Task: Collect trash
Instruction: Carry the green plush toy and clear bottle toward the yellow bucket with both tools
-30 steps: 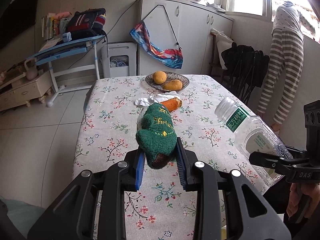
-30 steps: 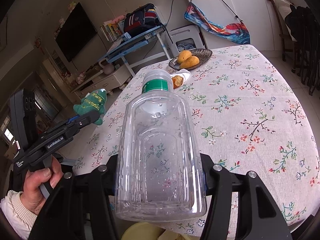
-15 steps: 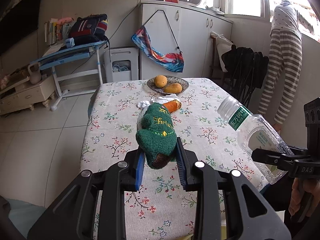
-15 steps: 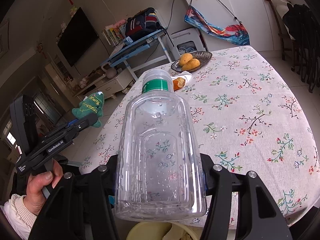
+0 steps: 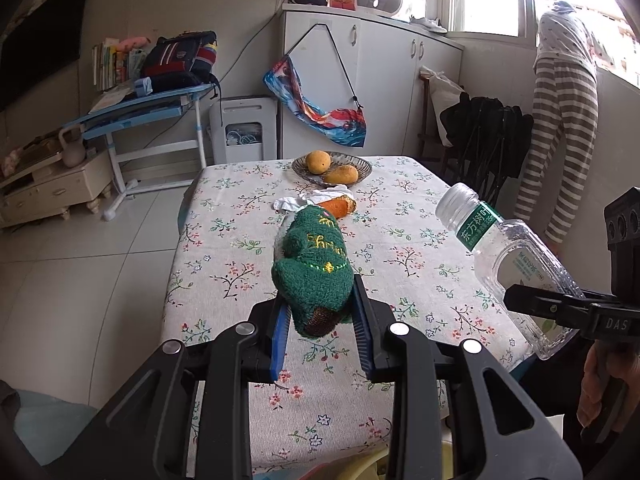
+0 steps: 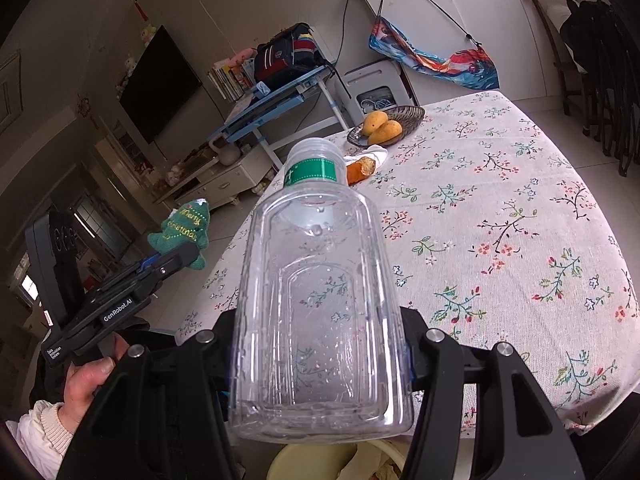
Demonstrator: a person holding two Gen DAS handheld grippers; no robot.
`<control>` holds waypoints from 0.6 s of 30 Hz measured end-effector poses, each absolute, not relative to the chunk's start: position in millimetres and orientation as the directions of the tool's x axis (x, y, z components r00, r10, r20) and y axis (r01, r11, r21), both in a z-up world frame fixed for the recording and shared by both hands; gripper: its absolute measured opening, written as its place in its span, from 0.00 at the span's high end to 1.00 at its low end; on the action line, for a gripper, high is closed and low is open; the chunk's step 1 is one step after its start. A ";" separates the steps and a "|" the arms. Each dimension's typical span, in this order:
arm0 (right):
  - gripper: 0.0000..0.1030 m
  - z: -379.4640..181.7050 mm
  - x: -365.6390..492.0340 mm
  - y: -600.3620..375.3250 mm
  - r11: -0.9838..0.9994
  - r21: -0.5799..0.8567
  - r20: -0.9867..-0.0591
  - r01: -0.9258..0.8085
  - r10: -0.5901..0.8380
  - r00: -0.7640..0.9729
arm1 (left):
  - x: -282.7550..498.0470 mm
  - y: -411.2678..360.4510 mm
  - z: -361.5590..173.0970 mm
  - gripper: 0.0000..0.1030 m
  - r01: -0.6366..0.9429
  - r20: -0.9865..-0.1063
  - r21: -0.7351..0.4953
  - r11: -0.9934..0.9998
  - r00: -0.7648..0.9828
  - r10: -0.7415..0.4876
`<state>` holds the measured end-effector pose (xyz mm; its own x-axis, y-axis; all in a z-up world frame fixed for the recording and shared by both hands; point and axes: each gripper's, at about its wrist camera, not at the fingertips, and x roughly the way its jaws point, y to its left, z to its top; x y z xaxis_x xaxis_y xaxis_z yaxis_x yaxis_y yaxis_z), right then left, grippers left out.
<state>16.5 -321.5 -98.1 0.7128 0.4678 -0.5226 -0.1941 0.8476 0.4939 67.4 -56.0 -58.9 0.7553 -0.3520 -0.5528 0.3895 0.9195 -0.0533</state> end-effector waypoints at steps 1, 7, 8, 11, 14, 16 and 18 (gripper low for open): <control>0.46 -97.7 15.4 -321.2 0.847 0.494 -0.522 -0.195 0.469 0.713 | 65.4 -55.8 -58.8 0.73 0.390 -0.552 -0.054 0.919 0.756 -0.352; 0.46 -96.7 6.1 -318.8 0.844 0.495 -0.519 -0.205 0.476 0.710 | 57.0 -53.3 -56.3 0.73 0.390 -0.545 -0.055 0.919 0.760 -0.355; 0.46 -96.6 4.7 -318.3 0.845 0.494 -0.519 -0.205 0.476 0.710 | 55.9 -53.0 -55.9 0.73 0.390 -0.543 -0.055 0.919 0.761 -0.355; 0.46 -96.2 2.1 -317.6 0.845 0.494 -0.520 -0.206 0.476 0.709 | 51.9 -52.5 -54.7 0.73 0.391 -0.539 -0.056 0.919 0.763 -0.357; 0.46 -96.4 2.4 -317.6 0.844 0.495 -0.519 -0.206 0.477 0.709 | 47.7 -51.7 -53.8 0.73 0.393 -0.536 -0.054 0.918 0.764 -0.358; 0.46 -96.4 2.9 -317.8 0.844 0.495 -0.519 -0.206 0.477 0.709 | 46.3 -51.4 -53.5 0.73 0.393 -0.535 -0.054 0.918 0.765 -0.358; 0.46 -96.4 1.9 -317.3 0.844 0.495 -0.518 -0.207 0.478 0.709 | 44.2 -50.4 -53.0 0.73 0.393 -0.533 -0.054 0.918 0.766 -0.359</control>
<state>1.9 -317.3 -96.4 0.7095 0.4779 -0.5179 -0.2068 0.8438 0.4952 44.2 -50.4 -53.0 0.7659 -0.3590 -0.5333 0.3926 0.9181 -0.0543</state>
